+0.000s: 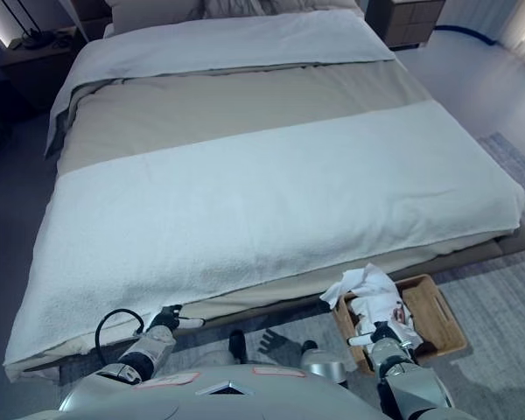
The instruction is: Put the clothes on the bed into the basket.
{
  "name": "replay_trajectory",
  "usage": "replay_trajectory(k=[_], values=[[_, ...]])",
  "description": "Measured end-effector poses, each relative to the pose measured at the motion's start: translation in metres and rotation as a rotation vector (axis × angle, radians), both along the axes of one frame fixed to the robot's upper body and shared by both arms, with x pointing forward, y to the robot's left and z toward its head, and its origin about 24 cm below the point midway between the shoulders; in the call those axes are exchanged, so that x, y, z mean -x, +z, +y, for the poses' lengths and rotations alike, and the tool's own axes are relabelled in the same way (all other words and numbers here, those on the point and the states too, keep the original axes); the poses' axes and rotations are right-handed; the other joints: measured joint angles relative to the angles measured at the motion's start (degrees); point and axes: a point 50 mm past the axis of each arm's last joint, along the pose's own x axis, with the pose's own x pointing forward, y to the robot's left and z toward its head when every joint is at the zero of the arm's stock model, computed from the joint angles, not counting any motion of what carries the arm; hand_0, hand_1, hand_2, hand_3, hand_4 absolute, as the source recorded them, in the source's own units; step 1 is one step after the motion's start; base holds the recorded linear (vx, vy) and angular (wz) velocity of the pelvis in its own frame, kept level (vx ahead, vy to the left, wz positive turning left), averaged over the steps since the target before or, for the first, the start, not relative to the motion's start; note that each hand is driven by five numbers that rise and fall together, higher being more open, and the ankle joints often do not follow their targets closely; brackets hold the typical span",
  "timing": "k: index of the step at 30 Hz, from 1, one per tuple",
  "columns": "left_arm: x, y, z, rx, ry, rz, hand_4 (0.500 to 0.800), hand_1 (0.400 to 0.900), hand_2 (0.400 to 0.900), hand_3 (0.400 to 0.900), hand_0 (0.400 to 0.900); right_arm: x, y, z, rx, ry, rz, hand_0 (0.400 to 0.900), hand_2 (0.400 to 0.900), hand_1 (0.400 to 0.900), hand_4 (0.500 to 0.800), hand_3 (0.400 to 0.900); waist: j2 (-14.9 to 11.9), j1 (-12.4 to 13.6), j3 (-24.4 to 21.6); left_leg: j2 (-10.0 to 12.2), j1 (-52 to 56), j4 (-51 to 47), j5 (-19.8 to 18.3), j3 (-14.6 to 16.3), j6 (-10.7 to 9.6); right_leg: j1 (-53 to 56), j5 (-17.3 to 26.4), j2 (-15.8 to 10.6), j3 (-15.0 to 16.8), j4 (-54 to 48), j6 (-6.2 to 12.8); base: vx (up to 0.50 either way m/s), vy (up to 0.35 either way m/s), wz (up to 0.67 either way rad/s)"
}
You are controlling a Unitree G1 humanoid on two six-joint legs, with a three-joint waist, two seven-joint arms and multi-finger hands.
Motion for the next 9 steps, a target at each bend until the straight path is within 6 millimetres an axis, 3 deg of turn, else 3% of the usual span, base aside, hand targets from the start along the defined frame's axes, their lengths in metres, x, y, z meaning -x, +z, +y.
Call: replay_trajectory(k=[9], values=[[0.0033, -0.001, 0.0002, 0.002, -0.001, 0.011, 0.8, 0.9, 0.9, 0.9, 0.9, 0.0041, -0.0008, -0.0008, 0.003, -0.004, 0.019, 0.9, 0.9, 0.9, 0.8, 0.9, 0.3, 0.15, -2.1, 0.04, 0.13, 0.0, -0.08, 0.1, 0.0, -0.01, -0.09, 0.03, 0.11, 0.0, -0.05, 0.0, 0.003, -0.01]])
